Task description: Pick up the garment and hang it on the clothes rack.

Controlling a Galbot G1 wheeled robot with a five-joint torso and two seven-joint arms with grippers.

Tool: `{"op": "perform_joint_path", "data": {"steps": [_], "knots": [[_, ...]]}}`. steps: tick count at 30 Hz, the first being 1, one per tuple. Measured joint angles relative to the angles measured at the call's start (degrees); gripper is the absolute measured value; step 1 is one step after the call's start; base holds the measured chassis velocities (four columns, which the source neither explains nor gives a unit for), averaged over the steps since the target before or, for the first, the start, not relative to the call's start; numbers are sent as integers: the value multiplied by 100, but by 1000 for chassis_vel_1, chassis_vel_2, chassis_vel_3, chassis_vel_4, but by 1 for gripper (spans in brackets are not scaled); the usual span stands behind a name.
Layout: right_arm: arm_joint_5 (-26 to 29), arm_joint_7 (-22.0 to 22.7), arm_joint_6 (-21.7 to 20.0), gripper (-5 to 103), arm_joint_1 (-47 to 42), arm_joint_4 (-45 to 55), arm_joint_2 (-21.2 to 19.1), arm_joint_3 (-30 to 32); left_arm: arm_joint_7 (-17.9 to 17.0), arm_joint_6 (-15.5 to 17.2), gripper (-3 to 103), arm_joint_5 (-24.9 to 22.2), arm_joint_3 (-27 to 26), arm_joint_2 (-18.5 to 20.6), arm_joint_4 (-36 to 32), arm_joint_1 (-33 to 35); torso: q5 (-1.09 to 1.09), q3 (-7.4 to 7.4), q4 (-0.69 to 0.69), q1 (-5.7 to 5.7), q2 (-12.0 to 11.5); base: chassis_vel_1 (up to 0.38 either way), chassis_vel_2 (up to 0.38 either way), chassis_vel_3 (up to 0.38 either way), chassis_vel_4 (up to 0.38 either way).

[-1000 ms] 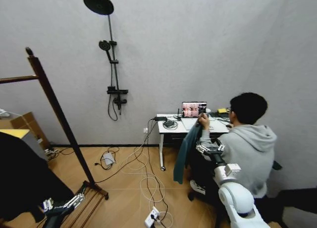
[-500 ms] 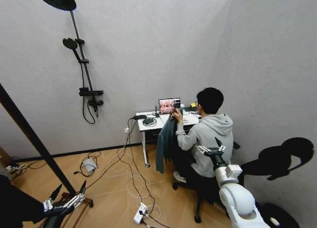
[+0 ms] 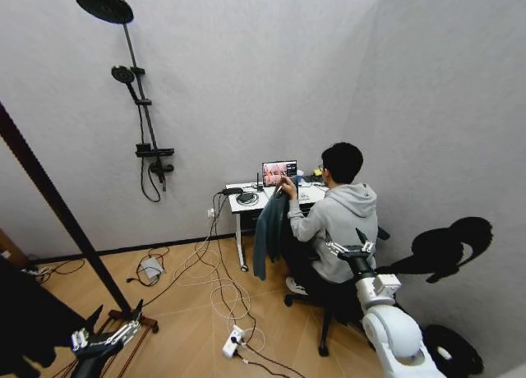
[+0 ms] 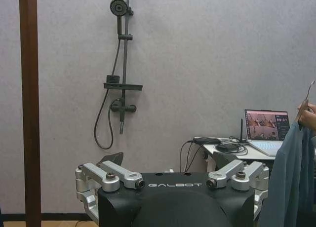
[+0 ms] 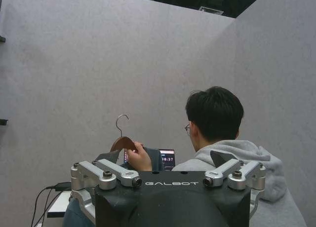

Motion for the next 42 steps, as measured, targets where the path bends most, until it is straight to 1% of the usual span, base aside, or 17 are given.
{"op": "perform_joint_path", "data": {"steps": [12,16,21,29,35,38,40,42], "knots": [[-16,-8,12,100,21,-31,6,-23,0,0,100,0,0,0,0,0,-1,0,0,0,0,106,-83,-75,94],[-22,-12,12,100,35,-51,11,-36,0,0,100,0,0,0,0,0,-1,0,2,0,0,126,-54,-58,124],[-25,-14,16,100,41,-72,3,-36,0,0,100,0,0,0,0,0,-1,0,-1,0,0,91,-78,-78,89],[-25,-15,16,100,54,-77,0,-39,0,0,100,0,0,0,0,0,0,0,0,1,0,86,-100,-84,89],[-25,-15,26,100,32,-86,8,-65,0,0,100,0,0,0,0,0,1,1,-1,2,0,153,-173,-175,150],[-26,-14,48,100,34,-98,10,-70,0,0,100,0,0,0,0,0,-2,0,0,1,0,247,-243,-224,237],[-25,-14,55,100,35,-102,10,-71,-1,0,100,0,0,0,0,0,2,0,0,0,0,276,-253,-258,237],[-25,-14,58,100,38,-103,10,-73,-1,0,100,0,0,0,0,-1,-2,1,0,2,-1,292,-293,-266,287]]}}
